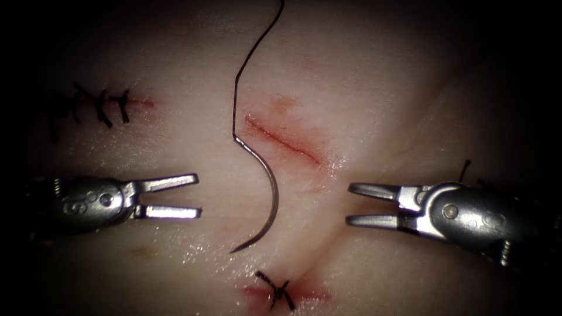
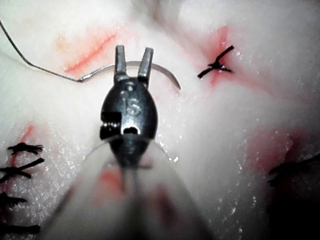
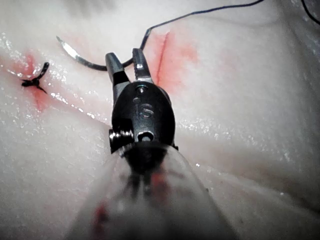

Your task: Wound Closure

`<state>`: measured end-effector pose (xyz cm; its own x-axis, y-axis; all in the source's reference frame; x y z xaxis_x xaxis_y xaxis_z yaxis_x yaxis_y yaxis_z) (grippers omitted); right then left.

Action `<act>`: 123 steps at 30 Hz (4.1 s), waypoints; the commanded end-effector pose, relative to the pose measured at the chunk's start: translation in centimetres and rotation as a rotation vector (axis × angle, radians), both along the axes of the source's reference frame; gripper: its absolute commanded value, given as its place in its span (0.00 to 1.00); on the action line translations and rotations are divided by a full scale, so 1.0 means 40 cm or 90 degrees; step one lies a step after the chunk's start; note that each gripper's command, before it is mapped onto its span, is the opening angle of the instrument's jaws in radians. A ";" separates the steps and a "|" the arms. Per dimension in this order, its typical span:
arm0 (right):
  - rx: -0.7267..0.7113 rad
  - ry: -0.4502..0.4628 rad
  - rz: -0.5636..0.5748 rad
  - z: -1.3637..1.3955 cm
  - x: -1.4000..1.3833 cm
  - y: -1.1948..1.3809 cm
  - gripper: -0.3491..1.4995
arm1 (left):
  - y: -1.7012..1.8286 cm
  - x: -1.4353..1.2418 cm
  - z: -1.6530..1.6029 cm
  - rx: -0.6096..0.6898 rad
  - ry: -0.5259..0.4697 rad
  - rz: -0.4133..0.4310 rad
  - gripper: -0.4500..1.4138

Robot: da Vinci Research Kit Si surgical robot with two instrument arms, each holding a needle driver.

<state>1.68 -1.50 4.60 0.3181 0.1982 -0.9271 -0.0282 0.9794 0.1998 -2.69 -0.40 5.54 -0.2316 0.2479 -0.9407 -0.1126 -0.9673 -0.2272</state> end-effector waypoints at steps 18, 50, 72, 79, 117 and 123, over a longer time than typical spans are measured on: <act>0.000 0.001 -0.002 0.0012 0.0017 0.0002 0.30 | -0.0046 -0.0069 0.0004 0.072 0.114 -0.119 0.42; 0.000 -0.014 -0.006 0.0004 0.0042 -0.0018 0.30 | -0.0123 -0.0200 0.0157 0.171 0.307 -0.217 0.63; -0.001 -0.014 -0.006 0.0005 0.0043 -0.0019 0.30 | -0.0158 -0.0211 0.0229 0.148 0.345 -0.163 0.24; 0.005 -0.013 -0.004 0.0005 0.0043 -0.0026 0.20 | -0.0153 -0.0211 0.0220 0.130 0.344 -0.145 0.00; 0.139 -0.203 0.310 -0.0049 0.0213 0.0021 0.79 | -0.0100 -0.0260 0.0080 -0.251 0.457 -0.173 0.00; 0.142 -0.226 0.340 -0.0058 0.0212 0.0042 0.80 | -0.0101 -0.0261 0.0074 -0.290 0.479 -0.180 0.00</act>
